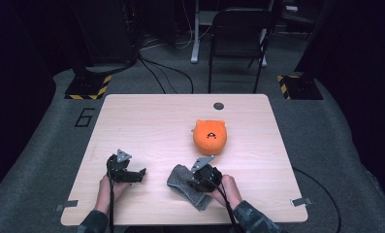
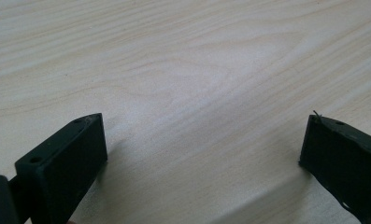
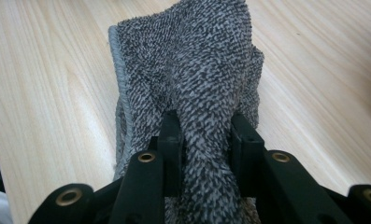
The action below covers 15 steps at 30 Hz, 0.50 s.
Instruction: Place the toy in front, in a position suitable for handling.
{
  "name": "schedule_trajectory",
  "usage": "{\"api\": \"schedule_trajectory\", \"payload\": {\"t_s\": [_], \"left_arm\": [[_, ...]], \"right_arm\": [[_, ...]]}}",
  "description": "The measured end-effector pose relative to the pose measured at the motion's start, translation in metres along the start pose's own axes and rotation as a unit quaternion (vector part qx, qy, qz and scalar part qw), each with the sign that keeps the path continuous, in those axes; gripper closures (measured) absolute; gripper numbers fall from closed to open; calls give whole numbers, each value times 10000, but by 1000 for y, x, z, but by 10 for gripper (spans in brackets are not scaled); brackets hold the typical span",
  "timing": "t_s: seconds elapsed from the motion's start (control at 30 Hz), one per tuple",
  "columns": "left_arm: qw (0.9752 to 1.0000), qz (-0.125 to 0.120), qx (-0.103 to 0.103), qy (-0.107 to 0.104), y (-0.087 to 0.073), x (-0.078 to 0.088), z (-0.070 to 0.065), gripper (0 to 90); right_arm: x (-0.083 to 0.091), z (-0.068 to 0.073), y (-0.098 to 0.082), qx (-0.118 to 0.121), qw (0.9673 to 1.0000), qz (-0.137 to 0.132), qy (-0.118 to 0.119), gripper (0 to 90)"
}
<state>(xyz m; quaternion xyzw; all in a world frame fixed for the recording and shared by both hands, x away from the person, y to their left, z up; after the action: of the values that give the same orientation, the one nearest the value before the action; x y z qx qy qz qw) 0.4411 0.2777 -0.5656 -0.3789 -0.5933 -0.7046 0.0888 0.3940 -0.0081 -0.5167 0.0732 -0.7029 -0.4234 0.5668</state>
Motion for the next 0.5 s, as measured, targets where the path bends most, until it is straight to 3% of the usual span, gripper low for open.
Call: {"api": "schedule_trajectory", "payload": {"t_s": [0.3,0.5], "left_arm": [[10000,-1,3,2,0,0,0,5],[10000,-1,2,4,0,0,0,5]], "right_arm": [[19,-8,-12,-132,9999,-14,-81,699],[37,-20,-22,-307,9992,-34,-265,696]]}}
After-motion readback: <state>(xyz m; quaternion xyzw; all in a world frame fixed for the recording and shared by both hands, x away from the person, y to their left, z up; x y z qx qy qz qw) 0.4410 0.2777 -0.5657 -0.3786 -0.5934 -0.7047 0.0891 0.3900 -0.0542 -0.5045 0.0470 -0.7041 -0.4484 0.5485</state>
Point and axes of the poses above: each handheld gripper's, and its own axes: x roughly backward along the jaws, y roughly out of its top, z roughly to its left, the point moved 5 cm from there along -x, roughly forward along the jaws, and after that the axes turned 4 degrees about -z, right-handed, at the moved point
